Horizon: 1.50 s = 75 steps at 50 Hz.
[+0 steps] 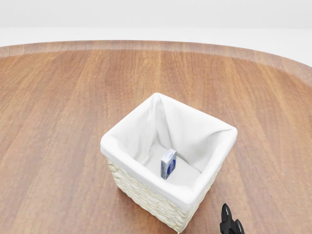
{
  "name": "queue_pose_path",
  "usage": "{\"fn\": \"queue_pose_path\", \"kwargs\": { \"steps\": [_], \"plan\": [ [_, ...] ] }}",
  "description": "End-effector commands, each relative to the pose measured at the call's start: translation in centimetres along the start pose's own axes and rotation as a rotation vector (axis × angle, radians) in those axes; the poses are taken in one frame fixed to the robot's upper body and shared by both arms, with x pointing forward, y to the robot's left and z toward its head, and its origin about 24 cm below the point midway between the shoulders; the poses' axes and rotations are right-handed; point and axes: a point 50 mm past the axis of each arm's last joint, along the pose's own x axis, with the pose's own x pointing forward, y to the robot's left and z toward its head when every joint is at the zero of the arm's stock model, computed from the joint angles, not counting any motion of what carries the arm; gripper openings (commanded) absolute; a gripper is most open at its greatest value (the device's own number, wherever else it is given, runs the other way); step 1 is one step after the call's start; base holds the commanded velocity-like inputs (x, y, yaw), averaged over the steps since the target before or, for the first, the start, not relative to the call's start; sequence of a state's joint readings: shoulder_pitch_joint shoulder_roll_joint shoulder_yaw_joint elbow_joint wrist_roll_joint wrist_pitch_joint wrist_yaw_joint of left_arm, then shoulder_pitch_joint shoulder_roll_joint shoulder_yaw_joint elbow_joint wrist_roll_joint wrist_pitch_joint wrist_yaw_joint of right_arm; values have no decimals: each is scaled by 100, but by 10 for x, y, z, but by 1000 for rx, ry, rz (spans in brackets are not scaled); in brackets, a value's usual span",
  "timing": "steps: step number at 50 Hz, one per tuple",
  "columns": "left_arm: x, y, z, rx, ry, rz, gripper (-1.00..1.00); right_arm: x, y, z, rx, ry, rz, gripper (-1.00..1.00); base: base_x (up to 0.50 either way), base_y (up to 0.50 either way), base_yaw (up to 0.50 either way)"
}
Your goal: Pick up the alphabet soup and the cream cheese box, and put them in the basket.
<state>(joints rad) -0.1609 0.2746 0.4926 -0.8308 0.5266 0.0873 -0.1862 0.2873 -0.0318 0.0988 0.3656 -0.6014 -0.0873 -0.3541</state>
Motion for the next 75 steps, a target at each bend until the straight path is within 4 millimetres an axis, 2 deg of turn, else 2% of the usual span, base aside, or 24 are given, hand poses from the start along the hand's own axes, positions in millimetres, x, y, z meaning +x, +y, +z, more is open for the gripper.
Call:
{"fn": "queue_pose_path", "kwargs": {
  "steps": [1,22,23,24,25,33,38,45,54,58,64,75],
  "plan": [
    [0,1,2,-46,-18,16,100,7,-4,-7,12,35,-15,100,0,0,0],
    [-1,0,0,-51,-7,15,100,6,-1,-13,-1,60,-12,100,0,0,0],
    [-1,1,1,-48,-13,15,100,7,-2,-14,-3,63,-18,18,0,0,0],
    [0,1,1,-47,-14,15,100,8,-2,-14,-3,63,-21,-34,0,0,0],
    [0,1,2,-47,-15,15,100,8,-2,-14,-4,64,-19,-100,0,0,0],
    [-1,0,0,-51,-7,15,100,7,-7,-12,12,54,-32,-100,0,0,0],
    [-1,0,0,-51,-9,15,100,7,-22,-7,50,29,-80,-100,0,0,0],
    [-1,1,2,-46,-15,15,100,9,-32,-2,90,22,-147,-100,0,0,0],
    [-1,-2,-3,-57,6,11,100,12,-58,18,178,-40,-335,-100,0,0,0],
    [-1,-2,-2,-52,1,8,100,14,-67,21,251,-50,-353,-100,0,0,0],
    [-1,-4,-3,-52,8,0,100,18,-73,20,254,-45,-376,-100,0,0,0],
    [-1,-4,-3,-47,9,-4,100,17,-92,34,299,-109,-455,-100,0,0,0]
  ]
}}
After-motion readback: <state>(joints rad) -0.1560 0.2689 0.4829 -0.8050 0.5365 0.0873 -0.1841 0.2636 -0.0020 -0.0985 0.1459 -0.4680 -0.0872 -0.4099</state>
